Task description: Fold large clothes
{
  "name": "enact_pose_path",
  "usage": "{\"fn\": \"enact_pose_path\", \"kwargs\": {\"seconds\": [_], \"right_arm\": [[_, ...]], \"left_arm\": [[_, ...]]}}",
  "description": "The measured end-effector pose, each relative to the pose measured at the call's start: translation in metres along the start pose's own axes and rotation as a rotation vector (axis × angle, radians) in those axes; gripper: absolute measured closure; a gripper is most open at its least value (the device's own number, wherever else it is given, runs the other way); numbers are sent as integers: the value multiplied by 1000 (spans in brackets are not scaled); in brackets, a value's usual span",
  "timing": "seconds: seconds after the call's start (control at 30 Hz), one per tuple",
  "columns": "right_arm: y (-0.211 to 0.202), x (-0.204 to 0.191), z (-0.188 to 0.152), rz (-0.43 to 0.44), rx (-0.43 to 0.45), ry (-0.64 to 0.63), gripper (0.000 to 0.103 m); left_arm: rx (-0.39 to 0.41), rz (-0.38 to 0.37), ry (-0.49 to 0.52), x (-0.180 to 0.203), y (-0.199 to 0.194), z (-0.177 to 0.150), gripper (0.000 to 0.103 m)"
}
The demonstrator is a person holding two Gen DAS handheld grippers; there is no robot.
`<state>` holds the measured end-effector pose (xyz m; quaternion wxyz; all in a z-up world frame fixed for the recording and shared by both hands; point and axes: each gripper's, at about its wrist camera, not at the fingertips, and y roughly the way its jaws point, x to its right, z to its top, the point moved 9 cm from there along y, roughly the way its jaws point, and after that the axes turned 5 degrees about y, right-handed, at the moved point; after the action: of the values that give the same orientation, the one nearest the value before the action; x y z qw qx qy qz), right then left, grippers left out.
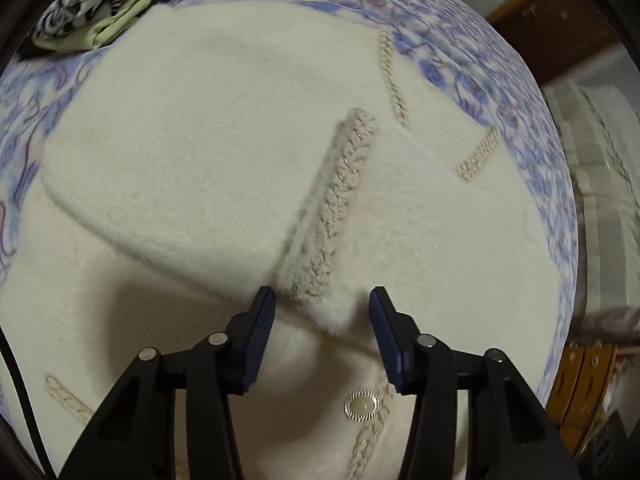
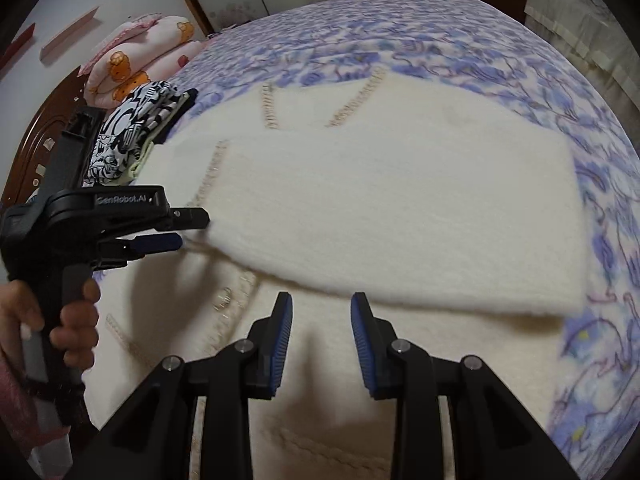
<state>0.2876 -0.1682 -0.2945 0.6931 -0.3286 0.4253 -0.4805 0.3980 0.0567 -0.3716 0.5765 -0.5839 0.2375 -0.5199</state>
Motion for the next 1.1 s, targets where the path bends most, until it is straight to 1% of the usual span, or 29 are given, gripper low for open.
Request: {"fn": "enact_pose_path", "kwargs": {"seconds": [0.07,0.17,0.2,0.33,0.37,0.5,0.63,0.7,0.77,0.83,0.93,1.1], "right_arm": [[-3,13,-3,-2,-8,4,73],[-6,27,-5,-5,-19,5,73],[-6,32,-5,-3,-22,6,73],[-6,46,-6,4,-33,29,73],[-6,49,-5,6,-33,39,73],[-11,57,-2,9,-18,77,73],[-17,62,3,30,18,116,73],[-17,63,4,45,25,137,73],[-14,63,6,41,17,140,73],[-14,62,7,42,28,136,73],[-13,60,12,69,50,136,73],[-3,57,23,96,60,157,73]], "left_arm": [[12,15,-21,-1,3,1,73],[8,40,-1,2,5,3,88],[9,41,0,4,5,3,89],[34,80,29,13,-9,10,90],[45,79,38,16,-15,12,90],[143,21,34,37,-49,34,90],[221,-3,61,51,-74,59,90],[251,20,93,51,-84,71,90],[274,49,112,46,-89,81,90],[273,59,107,35,-89,86,90],[248,73,85,17,-80,84,90],[240,165,72,-14,-69,77,90]]}}
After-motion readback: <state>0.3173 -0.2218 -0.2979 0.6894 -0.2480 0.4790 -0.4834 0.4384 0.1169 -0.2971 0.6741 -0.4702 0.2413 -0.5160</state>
